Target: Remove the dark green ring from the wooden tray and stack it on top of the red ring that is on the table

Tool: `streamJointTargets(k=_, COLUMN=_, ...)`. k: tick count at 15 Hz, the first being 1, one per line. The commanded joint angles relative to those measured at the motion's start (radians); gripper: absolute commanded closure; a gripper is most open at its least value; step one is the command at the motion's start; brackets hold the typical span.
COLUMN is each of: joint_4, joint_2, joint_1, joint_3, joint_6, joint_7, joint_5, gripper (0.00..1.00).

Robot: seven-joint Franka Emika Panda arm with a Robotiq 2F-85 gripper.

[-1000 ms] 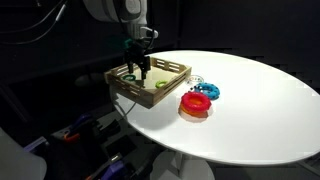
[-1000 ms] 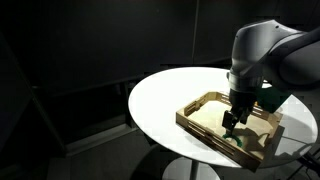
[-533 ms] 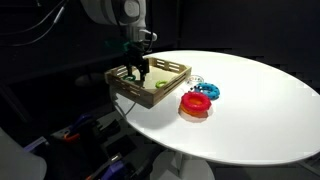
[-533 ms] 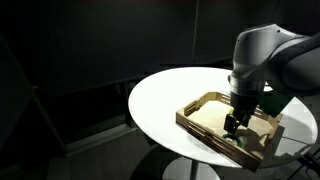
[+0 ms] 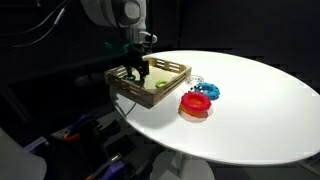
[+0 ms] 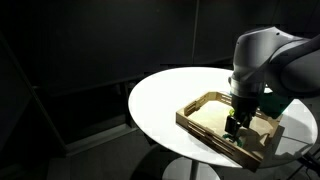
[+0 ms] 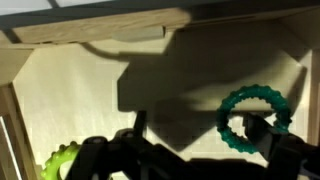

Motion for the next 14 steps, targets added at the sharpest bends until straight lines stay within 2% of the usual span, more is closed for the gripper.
streamJointTargets(k=1, joint_4=0.0, joint_2=0.006, joint_1=0.013, joint_3=-0.019, joint_6=0.011, joint_7=0.0, joint_5=-0.023, gripper=0.0)
streamJointTargets(k=4, joint_4=0.002, joint_2=0.01, joint_1=0.017, joint_3=-0.022, joint_6=0.009, joint_7=0.001, joint_5=-0.025, gripper=0.04)
streamJointTargets(k=6, joint_4=0.003, joint_2=0.009, joint_1=0.019, joint_3=-0.023, joint_6=0.006, joint_7=0.002, joint_5=-0.027, gripper=0.13)
streamJointTargets(k=7, joint_4=0.004, joint_2=0.008, joint_1=0.02, joint_3=-0.024, joint_6=0.005, joint_7=0.003, joint_5=-0.027, gripper=0.22)
streamJointTargets(k=8, joint_4=0.006, joint_2=0.006, joint_1=0.021, joint_3=-0.024, joint_6=0.003, joint_7=0.004, joint_5=-0.026, gripper=0.22)
streamJointTargets(k=10, joint_4=0.011, joint_2=0.001, joint_1=0.023, joint_3=-0.022, joint_6=-0.002, joint_7=0.004, joint_5=-0.024, gripper=0.37)
streamJointTargets(k=11, joint_4=0.012, joint_2=0.001, joint_1=0.024, joint_3=-0.023, joint_6=-0.003, joint_7=0.006, joint_5=-0.024, gripper=0.37)
streamJointTargets(k=12, joint_4=0.014, joint_2=0.001, joint_1=0.024, joint_3=-0.023, joint_6=-0.004, joint_7=0.007, joint_5=-0.024, gripper=0.41)
streamJointTargets(k=14, joint_4=0.019, joint_2=0.002, joint_1=0.027, joint_3=-0.023, joint_6=-0.006, joint_7=0.012, joint_5=-0.025, gripper=0.63)
